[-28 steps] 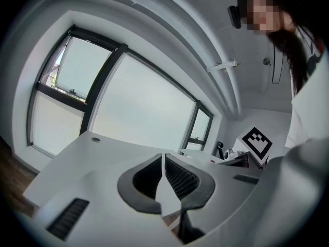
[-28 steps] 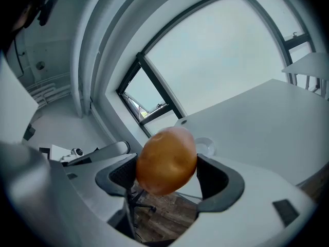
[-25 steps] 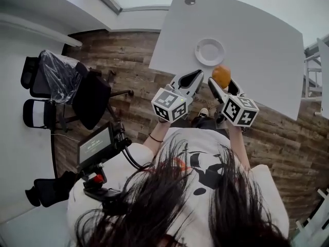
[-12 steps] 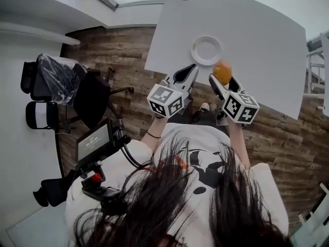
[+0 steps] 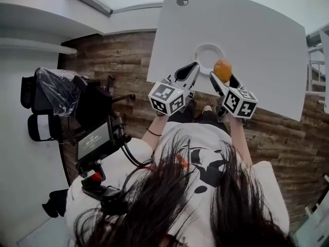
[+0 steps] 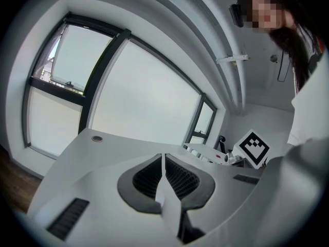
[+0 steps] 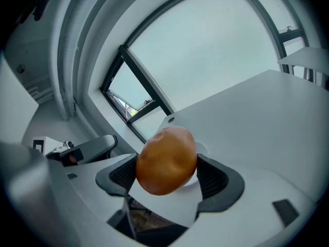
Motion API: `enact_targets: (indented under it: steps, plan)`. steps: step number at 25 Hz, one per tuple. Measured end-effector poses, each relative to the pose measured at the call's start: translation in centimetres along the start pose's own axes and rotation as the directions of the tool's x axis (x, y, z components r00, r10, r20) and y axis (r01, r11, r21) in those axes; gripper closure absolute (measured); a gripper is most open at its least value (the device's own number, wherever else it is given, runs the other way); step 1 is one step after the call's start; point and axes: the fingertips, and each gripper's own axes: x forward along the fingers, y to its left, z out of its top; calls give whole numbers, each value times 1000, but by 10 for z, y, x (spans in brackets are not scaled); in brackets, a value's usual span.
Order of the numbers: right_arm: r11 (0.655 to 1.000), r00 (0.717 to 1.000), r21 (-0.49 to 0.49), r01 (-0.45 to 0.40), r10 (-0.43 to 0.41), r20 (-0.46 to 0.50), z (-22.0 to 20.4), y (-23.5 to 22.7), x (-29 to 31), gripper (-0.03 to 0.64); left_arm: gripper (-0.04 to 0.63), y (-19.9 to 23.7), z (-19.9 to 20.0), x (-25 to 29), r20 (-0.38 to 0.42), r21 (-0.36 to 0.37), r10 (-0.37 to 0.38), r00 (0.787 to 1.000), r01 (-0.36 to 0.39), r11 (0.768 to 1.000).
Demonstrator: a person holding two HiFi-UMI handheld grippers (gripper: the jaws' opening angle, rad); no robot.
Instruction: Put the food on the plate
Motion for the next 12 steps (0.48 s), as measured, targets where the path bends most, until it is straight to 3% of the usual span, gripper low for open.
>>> enact_targets:
  steps: [12]
  plan:
    - [987,988,-141,70,-88,-124,-29,-48,42,252,589,-24,-29,20,-72,38,-92,993,95,995]
